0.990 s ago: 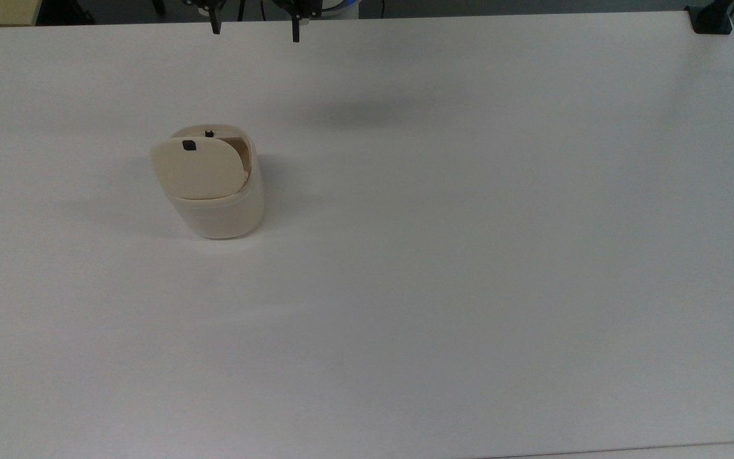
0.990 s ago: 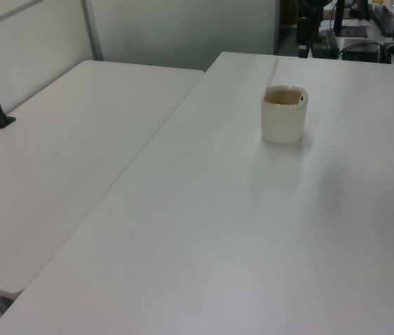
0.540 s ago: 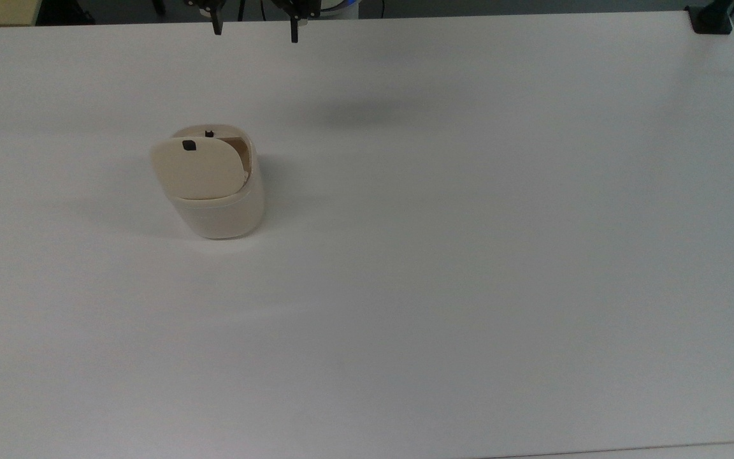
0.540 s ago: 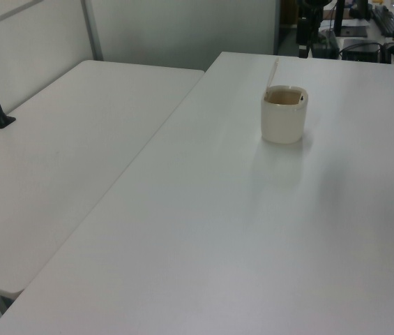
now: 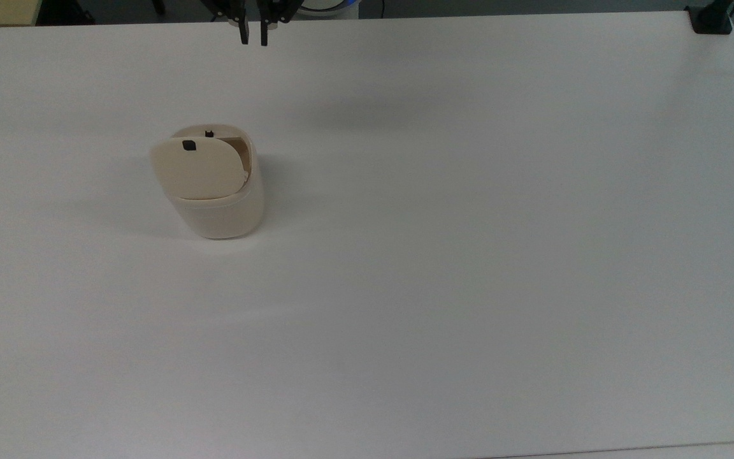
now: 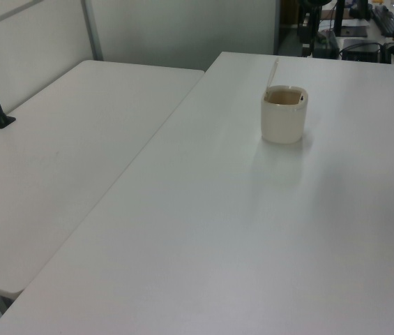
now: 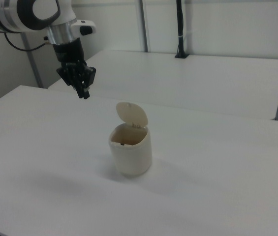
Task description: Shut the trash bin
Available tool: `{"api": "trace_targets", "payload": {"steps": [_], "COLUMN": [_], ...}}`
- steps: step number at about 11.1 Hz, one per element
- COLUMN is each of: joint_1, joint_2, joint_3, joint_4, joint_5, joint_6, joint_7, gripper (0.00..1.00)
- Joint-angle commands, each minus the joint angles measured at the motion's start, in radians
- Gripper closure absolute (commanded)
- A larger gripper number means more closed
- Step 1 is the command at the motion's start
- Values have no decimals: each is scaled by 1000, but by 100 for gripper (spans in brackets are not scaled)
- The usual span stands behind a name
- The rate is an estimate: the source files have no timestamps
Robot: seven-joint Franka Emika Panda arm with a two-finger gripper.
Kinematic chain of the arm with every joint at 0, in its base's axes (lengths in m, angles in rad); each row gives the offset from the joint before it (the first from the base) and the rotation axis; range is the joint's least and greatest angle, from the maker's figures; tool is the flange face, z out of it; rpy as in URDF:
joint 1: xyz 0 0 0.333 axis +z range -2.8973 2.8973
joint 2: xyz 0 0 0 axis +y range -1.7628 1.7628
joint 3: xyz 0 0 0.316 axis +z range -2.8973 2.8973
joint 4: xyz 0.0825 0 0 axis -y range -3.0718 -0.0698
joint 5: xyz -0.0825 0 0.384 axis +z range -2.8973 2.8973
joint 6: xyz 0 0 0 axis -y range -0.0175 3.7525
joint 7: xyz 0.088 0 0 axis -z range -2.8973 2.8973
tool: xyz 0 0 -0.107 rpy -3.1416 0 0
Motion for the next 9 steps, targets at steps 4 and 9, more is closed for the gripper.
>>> {"api": "trace_targets", "payload": {"steps": [4, 9], "joint_1": [2, 0], "joint_2": [-7, -1], "joint_3": [-9, -10], "joint_4": [7, 9], "joint_5": [-9, -3], "joint_6": [-15, 23], "joint_7": [-28, -26], "gripper": [87, 98]}}
